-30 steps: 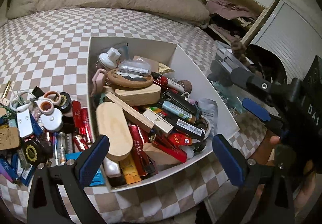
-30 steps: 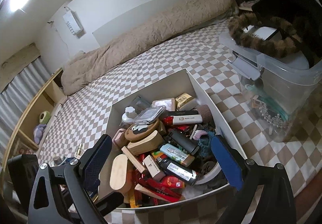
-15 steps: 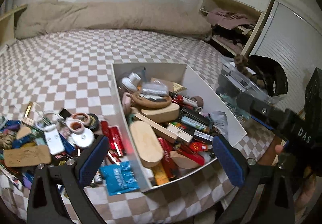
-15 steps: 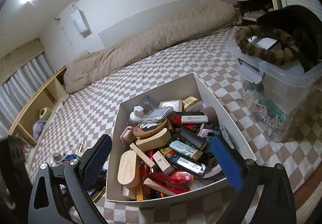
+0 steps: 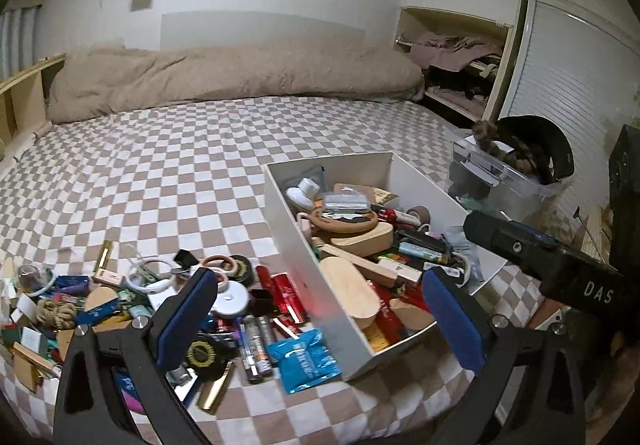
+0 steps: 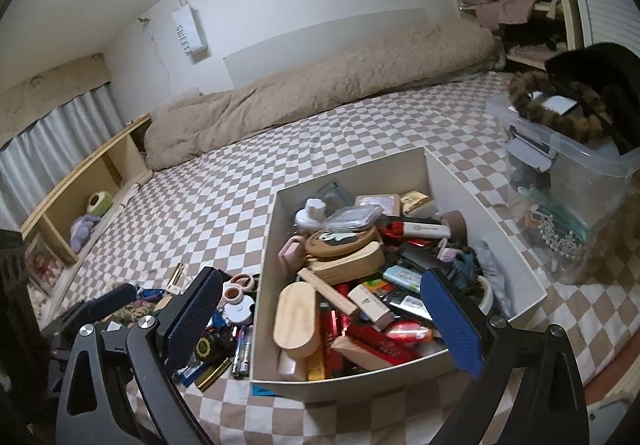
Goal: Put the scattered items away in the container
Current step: 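Move both open tools back from the box toward the pile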
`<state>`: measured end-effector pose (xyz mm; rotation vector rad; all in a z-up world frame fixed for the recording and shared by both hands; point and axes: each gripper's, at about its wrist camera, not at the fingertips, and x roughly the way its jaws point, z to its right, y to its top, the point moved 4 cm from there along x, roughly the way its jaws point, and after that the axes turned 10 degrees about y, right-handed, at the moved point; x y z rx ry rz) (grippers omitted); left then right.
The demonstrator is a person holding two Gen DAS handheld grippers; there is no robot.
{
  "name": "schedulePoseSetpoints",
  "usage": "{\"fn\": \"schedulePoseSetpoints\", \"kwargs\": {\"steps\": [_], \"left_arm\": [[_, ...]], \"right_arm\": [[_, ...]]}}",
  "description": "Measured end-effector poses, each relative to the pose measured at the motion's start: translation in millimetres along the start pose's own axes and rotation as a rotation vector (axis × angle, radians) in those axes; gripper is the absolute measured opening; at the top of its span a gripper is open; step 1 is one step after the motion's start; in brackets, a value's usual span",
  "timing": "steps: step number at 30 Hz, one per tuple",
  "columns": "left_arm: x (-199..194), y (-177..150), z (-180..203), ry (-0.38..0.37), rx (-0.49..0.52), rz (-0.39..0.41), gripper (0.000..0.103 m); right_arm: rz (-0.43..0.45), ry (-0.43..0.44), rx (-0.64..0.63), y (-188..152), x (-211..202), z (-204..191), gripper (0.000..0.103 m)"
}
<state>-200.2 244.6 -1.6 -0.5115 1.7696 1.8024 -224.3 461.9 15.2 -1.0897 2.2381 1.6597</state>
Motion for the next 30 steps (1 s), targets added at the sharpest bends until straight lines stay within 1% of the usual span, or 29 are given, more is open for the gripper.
{"fn": "schedulePoseSetpoints", "kwargs": {"steps": [5, 7, 11, 19, 24, 30], "left_arm": [[-10, -4, -21, 0.007, -0.012, 0.010, 0.103], [-14, -5, -30, 0.014, -0.020, 0.015, 0.103], [-21, -9, -52, 0.047, -0.042, 0.019, 0.103], [-34, -21, -92, 0.098, -0.073, 0.030, 0.103], [-37, -28, -117, 0.125, -0.111, 0.024, 0.103], [-41, -39, -142, 0.157, -0.125, 0.023, 0.103]], "right_arm": [[0.005, -0.002, -0.055, -9, 4, -26, 0.100], [0.010, -0.010, -0.065, -12, 5, -33, 0.103], [0.014, 0.011, -0.056, -16, 8, -44, 0.103], [0.009, 0.019, -0.064, -29, 15, -66, 0.103], [0.011, 0.016, -0.070, -36, 21, -78, 0.103], [0.026, 0.009, -0.081, -48, 26, -90, 0.103]]}}
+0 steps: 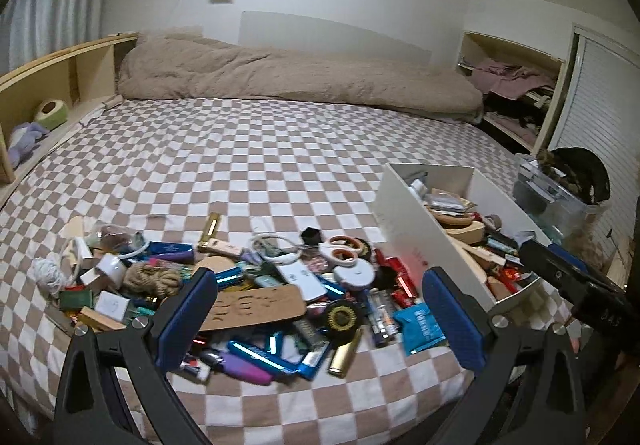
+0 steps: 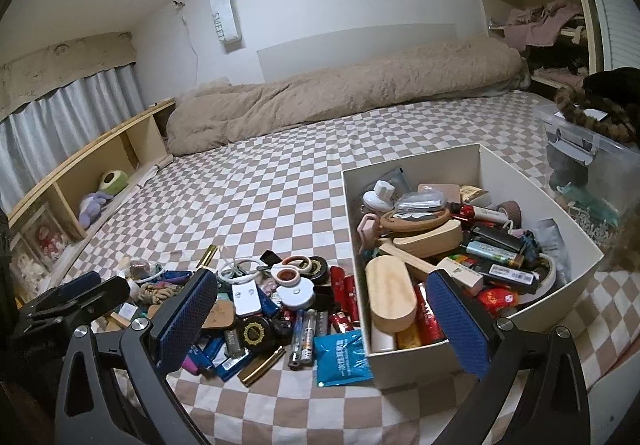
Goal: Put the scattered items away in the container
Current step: 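Move both open tools back from the box toward the pile, then lower both open tools toward the remaining items on the bed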
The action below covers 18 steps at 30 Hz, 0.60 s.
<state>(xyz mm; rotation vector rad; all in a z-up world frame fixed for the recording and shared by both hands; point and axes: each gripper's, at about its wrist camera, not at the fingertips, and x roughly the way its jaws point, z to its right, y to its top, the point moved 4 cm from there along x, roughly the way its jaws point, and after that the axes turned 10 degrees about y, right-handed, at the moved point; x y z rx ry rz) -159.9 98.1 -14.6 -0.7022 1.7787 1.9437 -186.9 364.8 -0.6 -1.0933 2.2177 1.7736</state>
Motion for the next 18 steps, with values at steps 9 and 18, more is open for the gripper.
{"fn": "schedulePoseSetpoints", "kwargs": {"steps": [9, 18], "left_arm": [[9, -19, -39, 0.029, -0.015, -0.025, 0.103], [37, -69, -74, 0.127, -0.022, -0.131, 0.103]], "right_arm": [[-0.074, 0.007, -0.020, -32, 27, -20, 0.103], [-0.110, -0.013, -0.028, -69, 60, -38, 0.103]]}}
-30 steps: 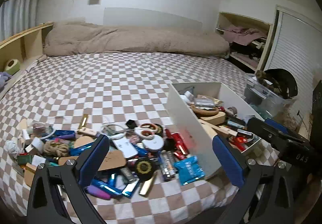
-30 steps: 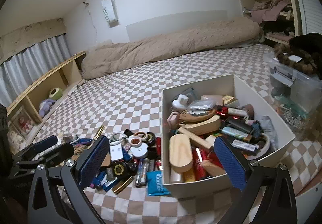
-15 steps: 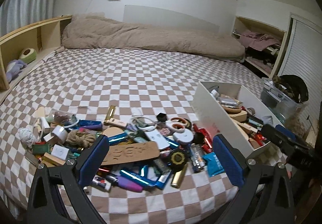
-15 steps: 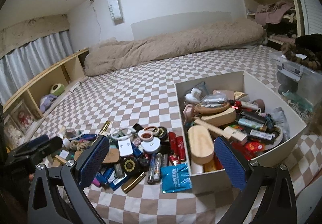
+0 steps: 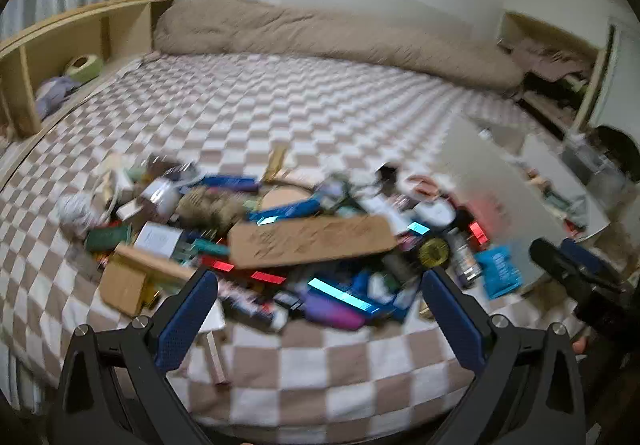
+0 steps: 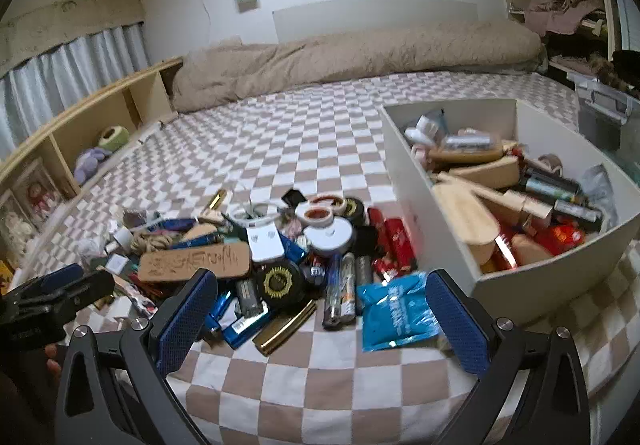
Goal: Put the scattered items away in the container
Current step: 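Lower both open tools toward the remaining items on the bed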
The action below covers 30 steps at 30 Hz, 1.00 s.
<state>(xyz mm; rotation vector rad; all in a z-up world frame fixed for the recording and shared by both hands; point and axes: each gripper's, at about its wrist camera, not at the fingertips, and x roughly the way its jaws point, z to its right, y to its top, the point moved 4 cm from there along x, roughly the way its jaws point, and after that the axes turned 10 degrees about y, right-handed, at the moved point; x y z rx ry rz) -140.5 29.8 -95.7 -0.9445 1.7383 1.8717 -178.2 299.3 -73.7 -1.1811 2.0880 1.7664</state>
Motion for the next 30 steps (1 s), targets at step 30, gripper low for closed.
{"fn": "schedulePoseSetpoints", "kwargs": {"steps": [30], "left_arm": [[82, -71, -39, 0.203, 0.060, -0.192, 0.103]], "right_arm": [[-0.185, -0.172, -0.004, -72, 88, -14, 0.103]]}}
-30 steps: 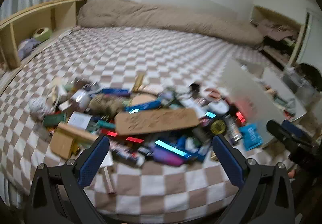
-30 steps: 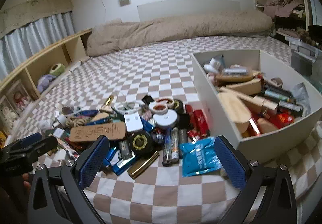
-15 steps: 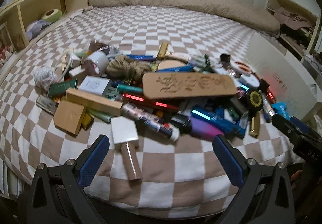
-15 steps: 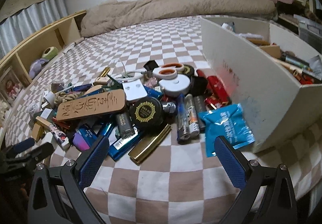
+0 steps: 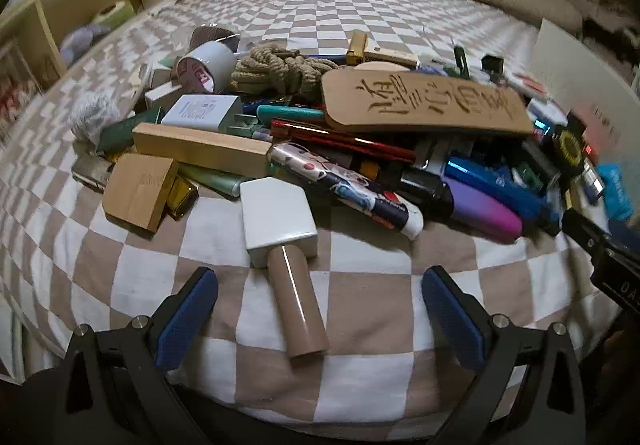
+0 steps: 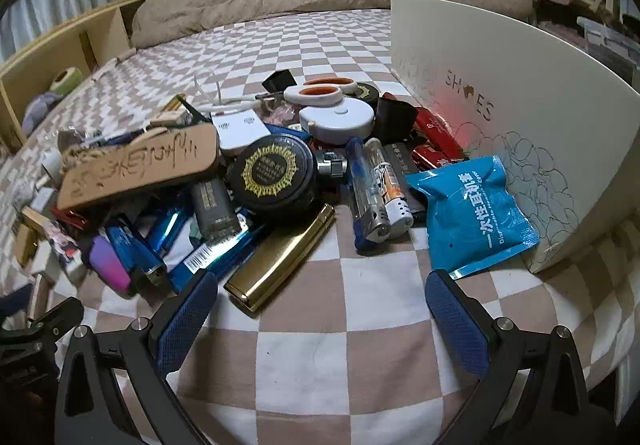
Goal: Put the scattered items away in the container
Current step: 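Lower both open tools toward the remaining items on the bed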
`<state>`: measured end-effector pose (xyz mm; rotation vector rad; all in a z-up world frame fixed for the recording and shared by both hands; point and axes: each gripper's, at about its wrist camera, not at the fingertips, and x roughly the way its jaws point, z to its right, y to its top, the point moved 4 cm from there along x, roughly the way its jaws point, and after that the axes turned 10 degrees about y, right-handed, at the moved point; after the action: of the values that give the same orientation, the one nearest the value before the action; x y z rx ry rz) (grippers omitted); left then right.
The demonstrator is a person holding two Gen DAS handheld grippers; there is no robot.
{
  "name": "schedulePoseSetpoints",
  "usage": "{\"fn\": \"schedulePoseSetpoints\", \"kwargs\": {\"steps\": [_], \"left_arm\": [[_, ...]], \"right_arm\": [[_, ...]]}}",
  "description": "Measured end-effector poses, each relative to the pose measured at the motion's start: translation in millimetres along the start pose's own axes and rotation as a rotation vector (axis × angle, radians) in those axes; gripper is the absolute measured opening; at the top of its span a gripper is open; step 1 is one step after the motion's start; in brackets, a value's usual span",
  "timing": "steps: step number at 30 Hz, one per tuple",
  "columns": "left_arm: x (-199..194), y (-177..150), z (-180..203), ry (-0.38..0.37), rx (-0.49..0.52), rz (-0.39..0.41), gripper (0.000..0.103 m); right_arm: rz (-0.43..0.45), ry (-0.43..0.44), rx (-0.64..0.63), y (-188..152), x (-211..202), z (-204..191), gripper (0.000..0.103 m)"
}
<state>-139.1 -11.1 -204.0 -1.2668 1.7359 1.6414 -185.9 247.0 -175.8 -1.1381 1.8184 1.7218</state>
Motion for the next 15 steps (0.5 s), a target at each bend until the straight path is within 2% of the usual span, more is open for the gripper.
{"fn": "schedulePoseSetpoints", "kwargs": {"steps": [3, 9, 11, 13, 15], "left_arm": [[1, -1, 0, 0.000, -0.006, 0.002, 0.103], [-1, -2, -6, -0.036, -0.049, 0.032, 0.103], [-5, -2, -7, -0.053, -0.055, 0.048, 0.094], [-8, 0, -2, -0.074, -0.041, 0.066, 0.078], [-11, -1, 1, -0.083, -0.025, 0.075, 0.071]], "right_arm": [[0.006, -0.026, -0.012, -1, 3, -1, 0.103], [0.008, -0.024, 0.015, 1, 4, 4, 0.103], [0.008, -0.024, 0.014, 1, 4, 4, 0.103], [0.008, -0.024, 0.014, 1, 4, 3, 0.103], [0.009, -0.023, 0.014, 1, 3, 3, 0.103]]}}
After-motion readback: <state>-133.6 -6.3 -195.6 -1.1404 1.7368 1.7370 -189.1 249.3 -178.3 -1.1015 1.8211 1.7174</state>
